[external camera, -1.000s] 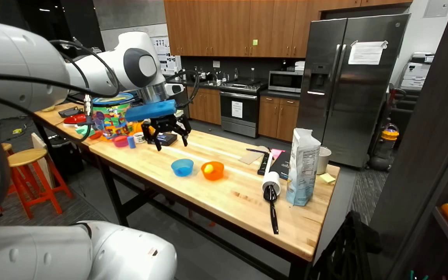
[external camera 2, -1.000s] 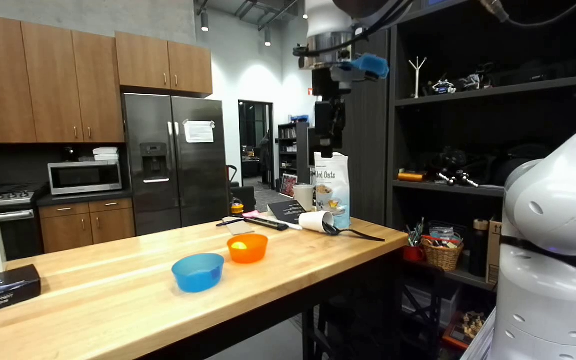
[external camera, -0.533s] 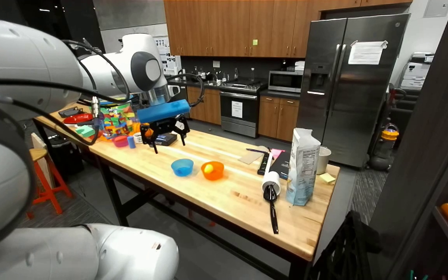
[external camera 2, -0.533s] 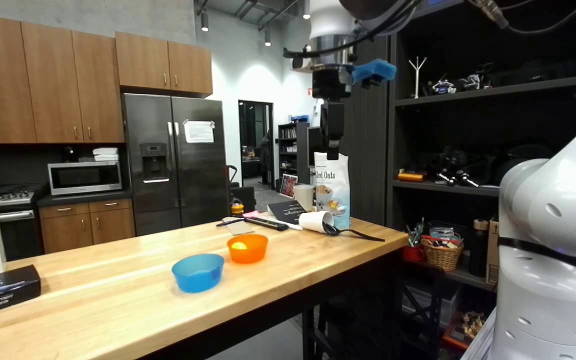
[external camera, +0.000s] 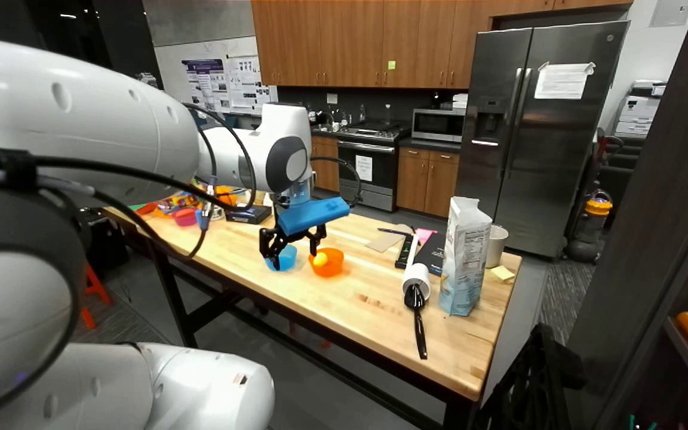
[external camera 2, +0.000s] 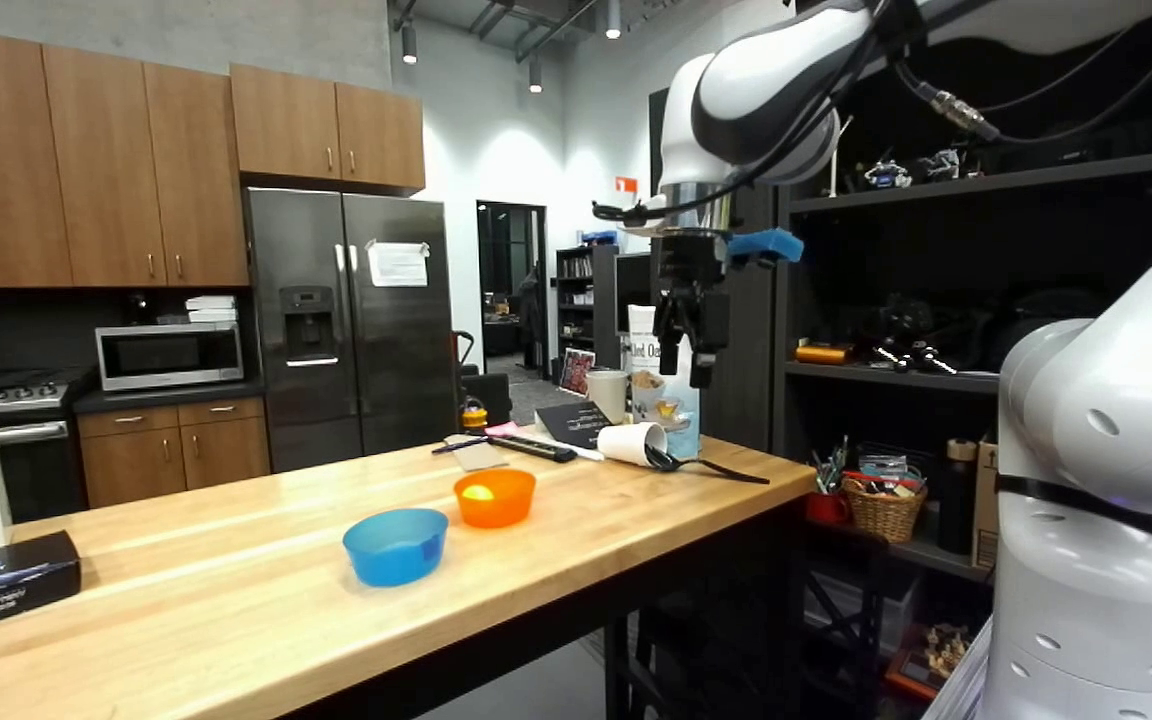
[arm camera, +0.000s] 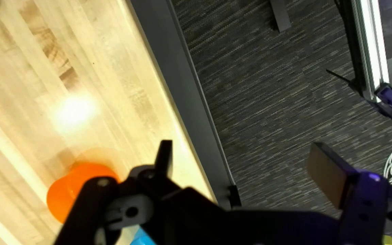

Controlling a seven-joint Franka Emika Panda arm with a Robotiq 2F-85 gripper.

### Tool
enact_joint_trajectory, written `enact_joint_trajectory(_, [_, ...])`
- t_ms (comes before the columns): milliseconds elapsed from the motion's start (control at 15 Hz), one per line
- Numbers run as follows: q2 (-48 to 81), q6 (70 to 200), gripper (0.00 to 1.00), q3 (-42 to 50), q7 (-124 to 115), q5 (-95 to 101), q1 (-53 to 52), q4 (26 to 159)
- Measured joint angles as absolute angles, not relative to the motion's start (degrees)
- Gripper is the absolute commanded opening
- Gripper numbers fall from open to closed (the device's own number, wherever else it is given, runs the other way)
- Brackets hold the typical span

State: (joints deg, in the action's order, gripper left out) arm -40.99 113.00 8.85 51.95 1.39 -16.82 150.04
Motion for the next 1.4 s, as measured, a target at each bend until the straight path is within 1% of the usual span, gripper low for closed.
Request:
enact_joint_trajectory(200, [-37.91, 117.21, 1.00, 10.85, 59.76, 0.94, -16.18, 150.15])
enact_joint_trajectory(467, [-33.44, 120.94, 1.00, 10.50, 67.73, -1.68, -16.48, 148.62])
enact_joint_trajectory(800, [-28.06, 122.19, 1.00, 6.40, 71.54, -4.61, -17.45, 146.01])
enact_joint_trajectory(1267, [-26.58, 122.06, 1.00, 5.93, 72.47, -4.67, -17.19, 144.86])
enact_joint_trajectory(1400, [-26.15, 123.96, 1.00, 5.12, 72.74, -4.67, -16.66, 144.99])
